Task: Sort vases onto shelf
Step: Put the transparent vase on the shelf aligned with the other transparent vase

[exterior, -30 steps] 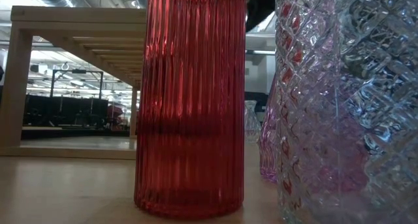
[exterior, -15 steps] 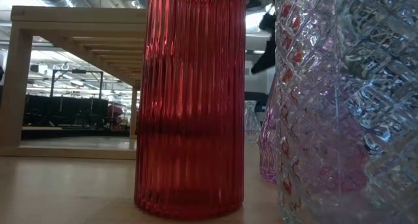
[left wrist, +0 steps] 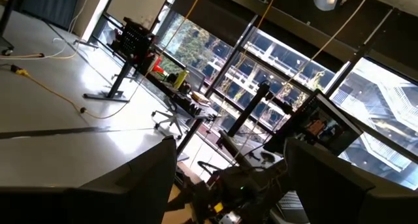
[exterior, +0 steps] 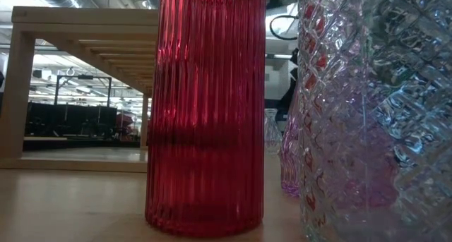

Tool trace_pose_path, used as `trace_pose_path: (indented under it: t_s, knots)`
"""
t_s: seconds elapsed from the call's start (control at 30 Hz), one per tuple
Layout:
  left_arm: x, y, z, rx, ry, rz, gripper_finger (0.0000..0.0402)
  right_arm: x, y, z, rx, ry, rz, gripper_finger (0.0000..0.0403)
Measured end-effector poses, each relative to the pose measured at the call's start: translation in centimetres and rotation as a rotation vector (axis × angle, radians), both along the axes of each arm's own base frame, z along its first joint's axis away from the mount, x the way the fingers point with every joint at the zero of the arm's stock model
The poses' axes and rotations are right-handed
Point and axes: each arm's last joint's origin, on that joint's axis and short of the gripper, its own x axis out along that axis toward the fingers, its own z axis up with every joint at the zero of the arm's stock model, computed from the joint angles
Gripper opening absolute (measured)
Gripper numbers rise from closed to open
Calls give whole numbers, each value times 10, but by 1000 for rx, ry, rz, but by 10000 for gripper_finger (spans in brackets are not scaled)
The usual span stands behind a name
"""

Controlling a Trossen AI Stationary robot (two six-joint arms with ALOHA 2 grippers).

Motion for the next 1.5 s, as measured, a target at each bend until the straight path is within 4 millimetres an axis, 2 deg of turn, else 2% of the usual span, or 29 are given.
trace_pose_path:
  t_s: [0.27,0.43,0.67,0.83,0.93,1.0,1.2,1.37,1.5]
  knots:
    - [0,0,0,0,1,0,275,10,-7,-7,-29,-77,-20,265]
    - [0,0,0,0,0,0,275,13,-16,-24,-10,-44,-76,266]
    - [0,0,0,0,1,0,275,25,-26,-36,-15,-153,-56,266]
    - [0,0,0,0,1,0,275,34,-30,-47,-2,-160,-59,264]
    - [0,0,0,0,1,0,275,39,-32,-49,1,-160,-51,243]
    - [0,0,0,0,1,0,275,41,-33,-50,1,-154,-49,215]
    - [0,0,0,0,0,-1,275,45,-34,-50,3,-160,-25,84]
    - [0,0,0,0,1,0,275,46,-32,-43,26,-204,26,80]
    - [0,0,0,0,1,0,275,41,-29,-14,-9,-295,54,80]
